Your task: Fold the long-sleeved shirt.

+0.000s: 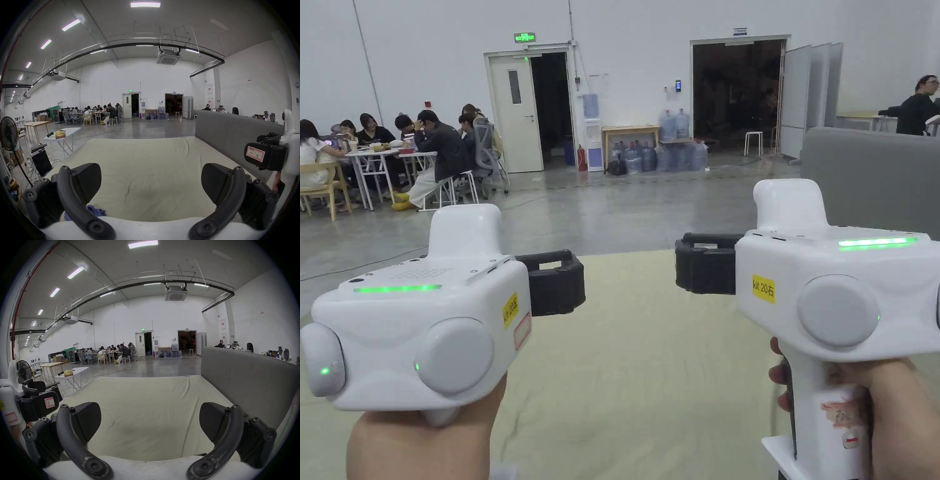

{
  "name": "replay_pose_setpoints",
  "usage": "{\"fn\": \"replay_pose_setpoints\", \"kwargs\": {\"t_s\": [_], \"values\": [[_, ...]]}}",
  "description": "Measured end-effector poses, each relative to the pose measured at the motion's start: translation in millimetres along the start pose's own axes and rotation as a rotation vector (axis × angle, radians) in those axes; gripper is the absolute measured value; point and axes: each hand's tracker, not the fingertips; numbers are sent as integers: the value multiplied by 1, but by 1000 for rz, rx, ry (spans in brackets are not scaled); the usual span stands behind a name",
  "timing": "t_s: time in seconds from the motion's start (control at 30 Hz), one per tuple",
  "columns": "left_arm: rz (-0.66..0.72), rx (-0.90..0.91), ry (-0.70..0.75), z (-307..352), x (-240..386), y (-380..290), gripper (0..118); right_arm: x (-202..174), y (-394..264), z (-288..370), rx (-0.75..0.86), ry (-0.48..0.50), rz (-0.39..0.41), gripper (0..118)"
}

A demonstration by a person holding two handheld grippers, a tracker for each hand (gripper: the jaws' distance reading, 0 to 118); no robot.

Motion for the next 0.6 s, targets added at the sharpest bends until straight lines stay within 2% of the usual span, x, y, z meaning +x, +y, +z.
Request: {"fn": "replay_pose_setpoints", "kwargs": {"t_s": [0.4, 0.6], "values": [[-3, -1, -1, 0, 2, 2, 118, 5, 1, 0, 5, 3, -13, 118], [-4, -1, -1, 0, 3, 2, 118, 0, -1, 3, 25, -35, 18, 118]]}}
